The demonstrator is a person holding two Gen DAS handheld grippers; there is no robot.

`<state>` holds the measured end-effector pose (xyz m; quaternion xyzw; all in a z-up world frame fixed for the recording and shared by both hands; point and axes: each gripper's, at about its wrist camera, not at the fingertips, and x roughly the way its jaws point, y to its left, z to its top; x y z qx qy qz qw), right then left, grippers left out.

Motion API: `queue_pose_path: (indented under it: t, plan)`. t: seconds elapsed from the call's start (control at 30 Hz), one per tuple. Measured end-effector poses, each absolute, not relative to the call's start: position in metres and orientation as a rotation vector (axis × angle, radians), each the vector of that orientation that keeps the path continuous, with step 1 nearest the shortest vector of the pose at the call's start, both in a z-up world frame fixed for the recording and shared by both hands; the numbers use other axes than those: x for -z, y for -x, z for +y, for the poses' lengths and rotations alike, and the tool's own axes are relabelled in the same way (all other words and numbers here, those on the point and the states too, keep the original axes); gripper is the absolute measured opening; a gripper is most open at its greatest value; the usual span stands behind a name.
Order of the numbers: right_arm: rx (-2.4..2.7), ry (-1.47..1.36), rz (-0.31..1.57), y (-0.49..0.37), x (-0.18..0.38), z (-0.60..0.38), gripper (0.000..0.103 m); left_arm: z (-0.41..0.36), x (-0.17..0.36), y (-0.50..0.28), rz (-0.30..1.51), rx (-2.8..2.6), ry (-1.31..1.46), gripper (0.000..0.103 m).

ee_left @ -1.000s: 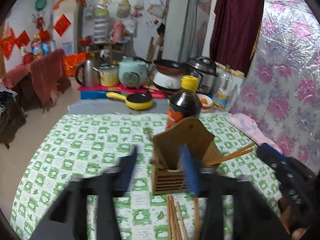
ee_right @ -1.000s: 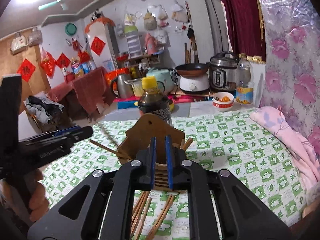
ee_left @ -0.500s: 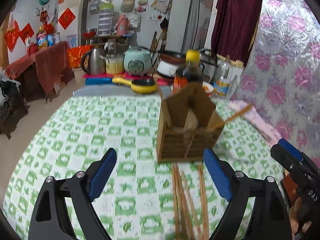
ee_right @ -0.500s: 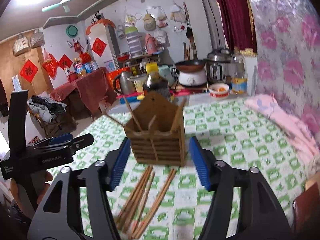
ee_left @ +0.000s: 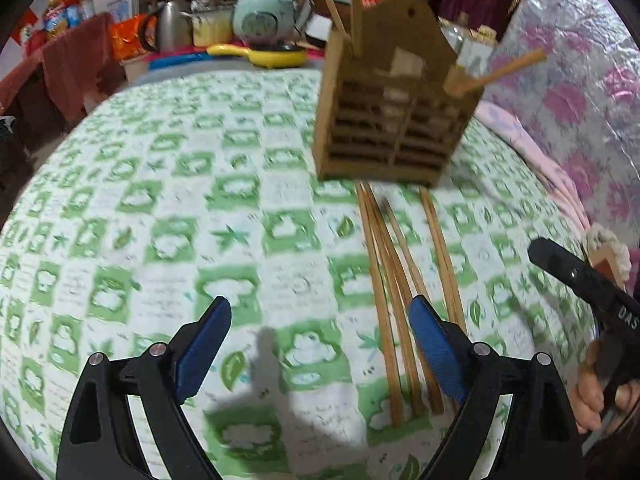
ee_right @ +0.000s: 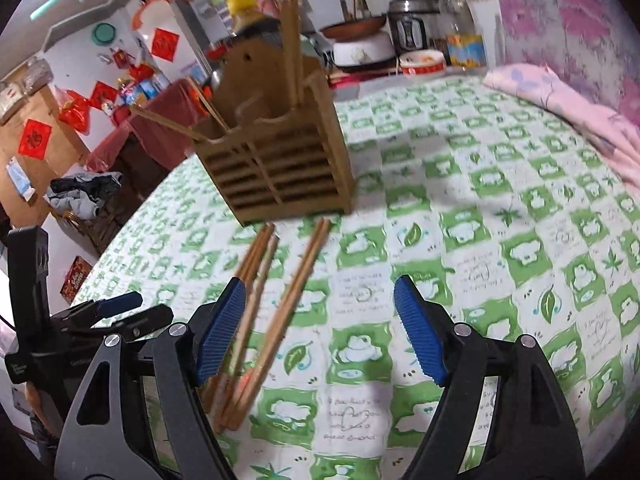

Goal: Organize utensils
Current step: 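Move both tools back over the remaining chopsticks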

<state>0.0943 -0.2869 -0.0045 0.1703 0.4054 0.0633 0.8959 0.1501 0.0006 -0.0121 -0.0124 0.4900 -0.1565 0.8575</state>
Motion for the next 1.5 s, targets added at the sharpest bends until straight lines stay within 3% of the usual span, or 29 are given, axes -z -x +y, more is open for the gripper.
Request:
queue_pose_path:
  t: [0.77,0.97,1.5]
  plan:
    - [-0.118,-0.379,0.873,-0.097,0.013,-0.294,0.076,-0.021,0.039,-0.156,1.128,0.320,-0.099,0.089]
    - [-0.177,-0.359,0.921,-0.099,0.020,-0.285,0.076,-0.011,0.046,-0.166,1.136,0.210,-0.127,0.097]
    - [-0.334,0.060,1.011,-0.065,0.038,-0.213,0.077,-0.008,0.046,-0.166,1.133,0.201,-0.132,0.098]
